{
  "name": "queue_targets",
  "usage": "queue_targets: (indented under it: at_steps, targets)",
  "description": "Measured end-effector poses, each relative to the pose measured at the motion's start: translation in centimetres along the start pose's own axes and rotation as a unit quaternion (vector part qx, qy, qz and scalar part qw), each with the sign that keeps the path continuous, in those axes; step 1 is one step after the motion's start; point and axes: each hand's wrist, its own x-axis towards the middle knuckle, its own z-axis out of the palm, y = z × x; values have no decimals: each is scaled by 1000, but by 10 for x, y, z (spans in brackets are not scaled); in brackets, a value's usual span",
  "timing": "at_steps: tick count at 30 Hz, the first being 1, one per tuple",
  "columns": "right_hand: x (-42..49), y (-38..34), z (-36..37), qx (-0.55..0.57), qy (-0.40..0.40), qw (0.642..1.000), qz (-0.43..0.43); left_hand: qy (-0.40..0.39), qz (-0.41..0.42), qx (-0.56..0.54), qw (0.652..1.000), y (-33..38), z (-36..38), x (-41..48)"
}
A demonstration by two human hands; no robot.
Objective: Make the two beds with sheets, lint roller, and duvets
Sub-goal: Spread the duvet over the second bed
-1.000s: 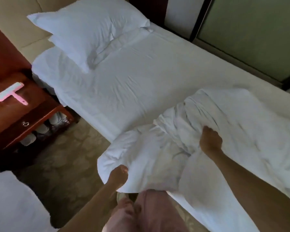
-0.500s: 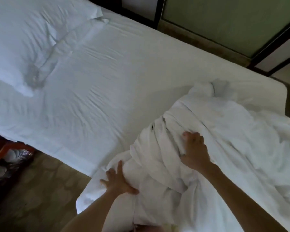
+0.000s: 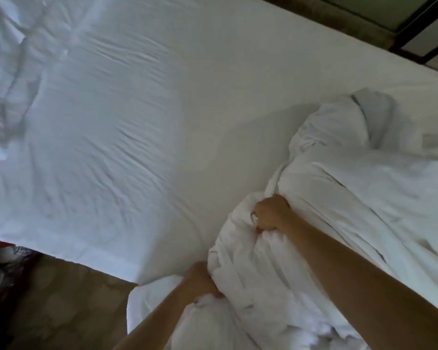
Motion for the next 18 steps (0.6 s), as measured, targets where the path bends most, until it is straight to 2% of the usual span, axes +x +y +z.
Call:
queue_targets:
  at_steps: [2, 3, 5, 7, 10, 13, 16, 18]
  targets:
    - [-24, 1, -10, 114, 99, 988, 28, 52, 41, -35, 997, 13, -38, -27]
    - [-38, 7, -26, 204, 133, 968, 60, 89, 61, -32, 994, 25, -67, -42]
    - [-69, 23, -80, 343, 217, 906, 124, 174, 110, -8, 979, 63, -138, -78]
    - [-106, 43, -136, 443, 321, 823, 152, 265, 173, 28, 948, 112, -209, -123]
    - [-178, 70, -205, 549, 485, 670, 119, 421, 265, 150, 854, 194, -296, -207]
    - [-268, 83, -258, 620, 580, 523, 72, 535, 341, 178, 752, 250, -356, -308]
    - [-333, 84, -281, 633, 636, 442, -7, 669, 398, 140, 612, 253, -395, -383]
    - [-350, 79, -277, 678, 603, 415, -68, 736, 432, 139, 502, 233, -417, -401]
